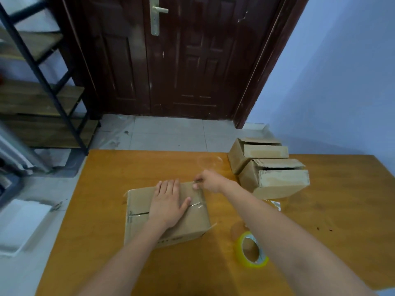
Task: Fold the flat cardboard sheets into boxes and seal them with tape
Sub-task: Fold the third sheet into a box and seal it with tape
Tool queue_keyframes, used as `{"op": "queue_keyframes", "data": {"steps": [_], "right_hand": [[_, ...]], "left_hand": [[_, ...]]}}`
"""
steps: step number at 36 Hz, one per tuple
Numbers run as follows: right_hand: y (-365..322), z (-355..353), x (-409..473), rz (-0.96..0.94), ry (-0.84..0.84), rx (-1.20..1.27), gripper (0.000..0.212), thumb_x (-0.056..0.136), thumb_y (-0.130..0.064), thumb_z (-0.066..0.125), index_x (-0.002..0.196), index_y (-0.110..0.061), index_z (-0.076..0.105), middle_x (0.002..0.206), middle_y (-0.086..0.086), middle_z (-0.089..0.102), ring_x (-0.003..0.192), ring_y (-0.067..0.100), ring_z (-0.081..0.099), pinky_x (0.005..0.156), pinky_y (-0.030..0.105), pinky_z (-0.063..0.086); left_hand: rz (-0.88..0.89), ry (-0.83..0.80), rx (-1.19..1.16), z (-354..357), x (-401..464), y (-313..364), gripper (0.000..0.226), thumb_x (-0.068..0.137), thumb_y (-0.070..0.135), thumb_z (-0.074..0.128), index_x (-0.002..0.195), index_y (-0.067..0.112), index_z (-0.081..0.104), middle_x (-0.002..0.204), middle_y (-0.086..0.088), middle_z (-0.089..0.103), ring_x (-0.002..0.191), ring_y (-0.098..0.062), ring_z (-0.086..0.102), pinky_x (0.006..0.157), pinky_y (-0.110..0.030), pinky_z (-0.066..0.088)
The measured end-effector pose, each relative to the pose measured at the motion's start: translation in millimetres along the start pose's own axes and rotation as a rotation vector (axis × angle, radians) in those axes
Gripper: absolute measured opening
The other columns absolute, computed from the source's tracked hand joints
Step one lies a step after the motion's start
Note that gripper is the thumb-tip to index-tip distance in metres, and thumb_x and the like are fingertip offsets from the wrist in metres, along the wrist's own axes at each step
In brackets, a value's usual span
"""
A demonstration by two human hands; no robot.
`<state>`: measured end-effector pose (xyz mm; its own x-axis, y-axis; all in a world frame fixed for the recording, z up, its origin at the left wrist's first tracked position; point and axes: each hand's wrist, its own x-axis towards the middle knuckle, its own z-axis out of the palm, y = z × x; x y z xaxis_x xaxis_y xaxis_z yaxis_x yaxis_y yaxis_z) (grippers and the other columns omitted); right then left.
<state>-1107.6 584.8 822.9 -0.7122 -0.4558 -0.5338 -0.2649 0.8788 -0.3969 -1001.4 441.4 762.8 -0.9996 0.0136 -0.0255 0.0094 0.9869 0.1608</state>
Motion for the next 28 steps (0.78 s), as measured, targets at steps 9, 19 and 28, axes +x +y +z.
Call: {"op": "queue_keyframes", "data": {"steps": [9, 19, 28], "right_hand": [[7, 5, -5, 0.062, 0.089, 0.273, 0.043, 0.097, -0.032, 0.048, 0.135, -0.009, 0.049, 0.140, 0.009, 0.048, 0.131, 0.025, 0.042, 0.106, 0.032, 0.031], [8, 52, -62, 0.024, 0.586, 0.441, 0.037, 0.098, -0.013, 0.040, 0.134, -0.014, 0.049, 0.139, 0.000, 0.049, 0.130, 0.014, 0.041, 0.109, 0.028, 0.032], [-11, 87, -68, 0.114, 0.465, 0.160, 0.044, 0.100, -0.024, 0.031, 0.144, -0.015, 0.034, 0.148, -0.001, 0.037, 0.139, 0.011, 0.027, 0.118, 0.041, -0.002]], "left_hand": [[-0.001, 0.036, 0.019, 0, 0, -1, 0.080, 0.093, 0.061, 0.015, 0.118, 0.000, 0.061, 0.109, -0.012, 0.064, 0.105, -0.031, 0.060, 0.102, -0.039, 0.024], [-0.014, 0.050, -0.004, 1, -1, -1, 0.081, 0.088, 0.062, 0.015, 0.135, 0.003, 0.047, 0.127, -0.012, 0.055, 0.122, -0.030, 0.048, 0.112, -0.039, 0.016], [-0.002, 0.033, 0.020, 0, -1, -1, 0.073, 0.088, 0.058, 0.029, 0.119, 0.000, 0.060, 0.109, -0.013, 0.065, 0.104, -0.031, 0.060, 0.102, -0.039, 0.024]]}}
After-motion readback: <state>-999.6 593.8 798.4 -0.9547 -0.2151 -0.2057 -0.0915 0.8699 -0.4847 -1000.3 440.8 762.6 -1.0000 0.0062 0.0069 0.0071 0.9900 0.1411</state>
